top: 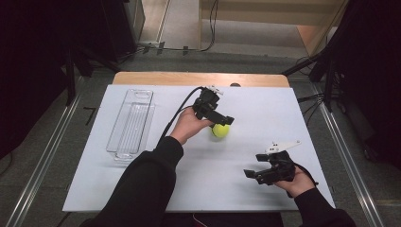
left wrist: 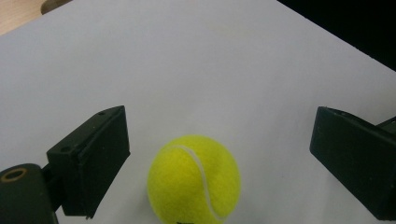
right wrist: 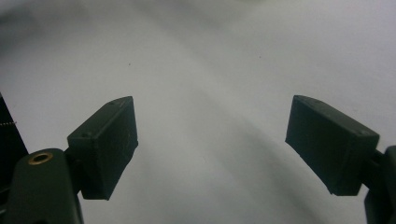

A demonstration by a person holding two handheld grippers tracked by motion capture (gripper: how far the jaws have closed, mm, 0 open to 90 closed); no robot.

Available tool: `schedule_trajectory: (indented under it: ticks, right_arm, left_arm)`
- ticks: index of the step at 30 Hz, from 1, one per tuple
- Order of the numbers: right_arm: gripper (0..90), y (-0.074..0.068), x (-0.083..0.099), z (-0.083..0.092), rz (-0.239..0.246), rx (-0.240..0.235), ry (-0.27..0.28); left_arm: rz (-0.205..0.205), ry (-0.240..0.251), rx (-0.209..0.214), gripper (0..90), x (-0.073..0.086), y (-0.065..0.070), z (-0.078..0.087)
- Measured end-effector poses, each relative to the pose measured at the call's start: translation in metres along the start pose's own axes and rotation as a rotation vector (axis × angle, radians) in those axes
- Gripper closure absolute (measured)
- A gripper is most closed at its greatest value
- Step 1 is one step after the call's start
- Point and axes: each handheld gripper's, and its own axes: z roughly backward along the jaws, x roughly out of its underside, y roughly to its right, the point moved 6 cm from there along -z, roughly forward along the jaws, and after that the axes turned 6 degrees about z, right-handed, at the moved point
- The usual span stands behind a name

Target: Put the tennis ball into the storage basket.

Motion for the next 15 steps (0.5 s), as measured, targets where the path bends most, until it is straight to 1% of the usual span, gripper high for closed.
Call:
schedule_trajectory:
  ticks: [1,2,7,10,13,15]
  right_arm:
    - [14.8,0.000,0.000,0.000,-0.004,0.001,0.000]
    - [14.8,0.000,0.000,0.001,-0.009,0.001,0.002]
    - [14.8,0.000,0.001,0.001,-0.017,-0.003,0.004]
    - [14.8,0.000,0.001,0.001,-0.012,-0.007,0.004]
    - [14.7,-0.001,0.001,0.001,-0.010,-0.009,0.003]
    - [14.8,-0.001,0.001,0.001,-0.009,-0.011,0.002]
  left_arm:
    - [0.004,0.000,0.003,5.4,0.000,0.000,-0.001]
    - [0.006,-0.003,-0.002,5.4,0.001,0.000,-0.003]
    - [-0.001,-0.017,-0.011,5.5,0.003,0.000,-0.008]
    - [-0.009,-0.032,-0.024,5.5,0.005,-0.002,-0.010]
    - [0.009,-0.037,-0.023,5.5,0.007,-0.002,-0.012]
    - [0.000,-0.049,-0.037,5.5,0.008,-0.004,-0.013]
